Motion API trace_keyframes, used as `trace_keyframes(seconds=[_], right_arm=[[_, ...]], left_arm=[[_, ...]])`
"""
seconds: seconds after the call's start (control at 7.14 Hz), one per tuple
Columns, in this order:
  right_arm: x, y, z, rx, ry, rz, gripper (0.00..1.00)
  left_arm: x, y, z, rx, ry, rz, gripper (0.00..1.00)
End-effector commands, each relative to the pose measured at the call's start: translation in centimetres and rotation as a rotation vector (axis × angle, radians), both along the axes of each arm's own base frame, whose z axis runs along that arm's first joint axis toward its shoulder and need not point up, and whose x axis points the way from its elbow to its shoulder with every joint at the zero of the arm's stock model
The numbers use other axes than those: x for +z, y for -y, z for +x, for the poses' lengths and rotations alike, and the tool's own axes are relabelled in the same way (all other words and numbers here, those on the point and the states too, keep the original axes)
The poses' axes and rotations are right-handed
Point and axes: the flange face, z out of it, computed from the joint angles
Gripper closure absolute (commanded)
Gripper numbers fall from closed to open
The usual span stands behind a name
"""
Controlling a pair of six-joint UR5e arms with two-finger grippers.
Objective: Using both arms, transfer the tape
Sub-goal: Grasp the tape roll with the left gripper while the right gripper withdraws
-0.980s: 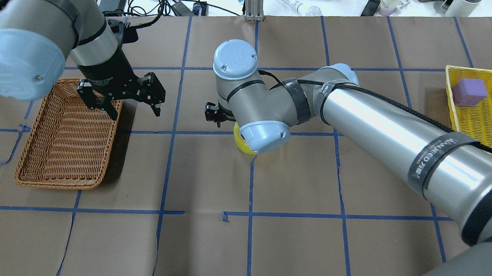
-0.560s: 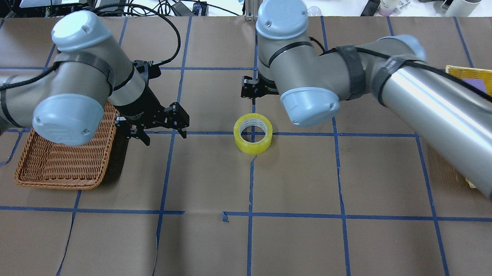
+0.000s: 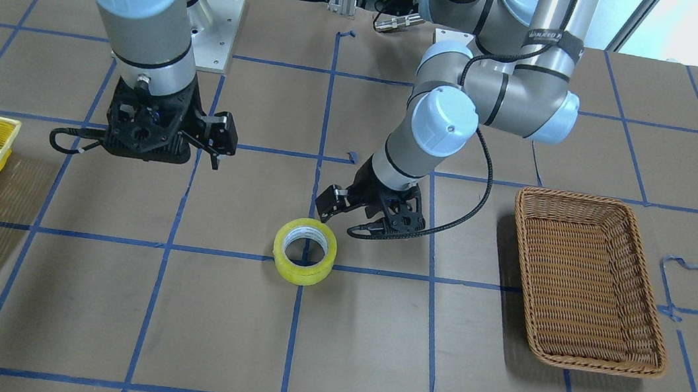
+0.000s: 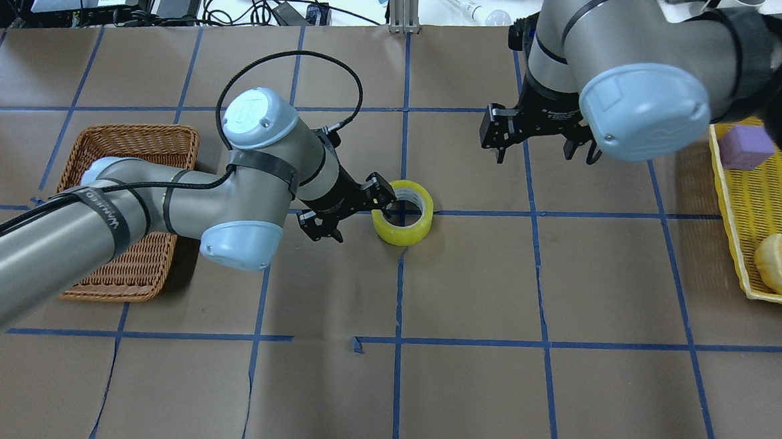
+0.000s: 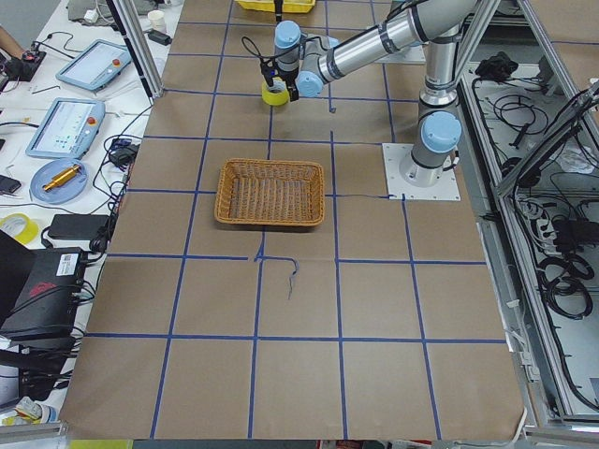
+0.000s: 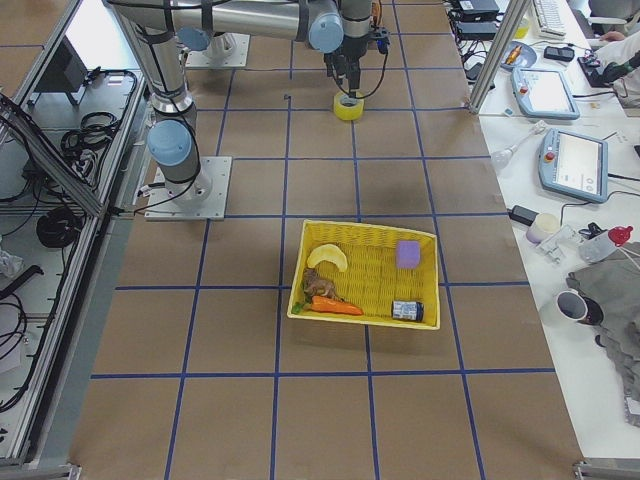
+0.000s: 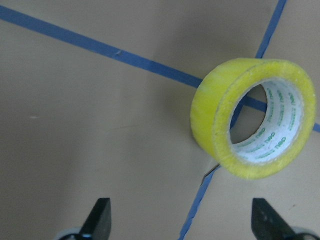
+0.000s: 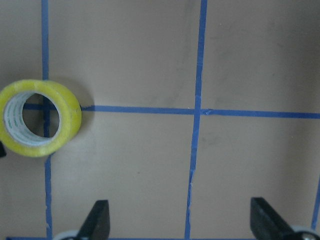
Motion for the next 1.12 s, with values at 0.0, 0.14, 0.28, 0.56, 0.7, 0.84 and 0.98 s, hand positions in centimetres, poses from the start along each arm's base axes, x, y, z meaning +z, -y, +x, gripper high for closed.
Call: trace_keyframes(seconds=[0.0,0.14,0.28,0.56,0.7,0.84,0.98], right_arm=[[1.4,-0.7,-2.0,0.094,0.014,0.026,0.00],[1.7,0.2,-4.3,0.046,0.018,0.017,0.00],[1.9,0.7,-6.0,0.003,0.006,0.008,0.00],[4.9,1.3,-6.2,-0.004,0.012,-0.036,0.00],[5.8,0.4,-6.0,-0.002,0.016,0.004,0.00],[6.7,-0.2,-6.2,-0.006,0.013,-0.003,0.00],[7.3,-0.9,-6.1,-0.002,0.013,-0.009,0.00]], left_arm=[[-3.1,1.1,-2.5,0.011,0.029,-0.036,0.14],[-3.7,1.0,-3.3,-0.005,0.053,-0.041,0.76],[-3.4,1.2,-3.3,-0.007,0.067,-0.048,1.00],[-2.4,1.7,-2.5,-0.102,0.172,-0.123,1.00],[-0.6,2.2,-1.4,-0.251,0.271,-0.146,1.00],[1.7,3.4,-0.5,-0.326,0.308,-0.121,1.00],[5.4,5.4,2.0,-0.378,0.335,-0.069,1.00]])
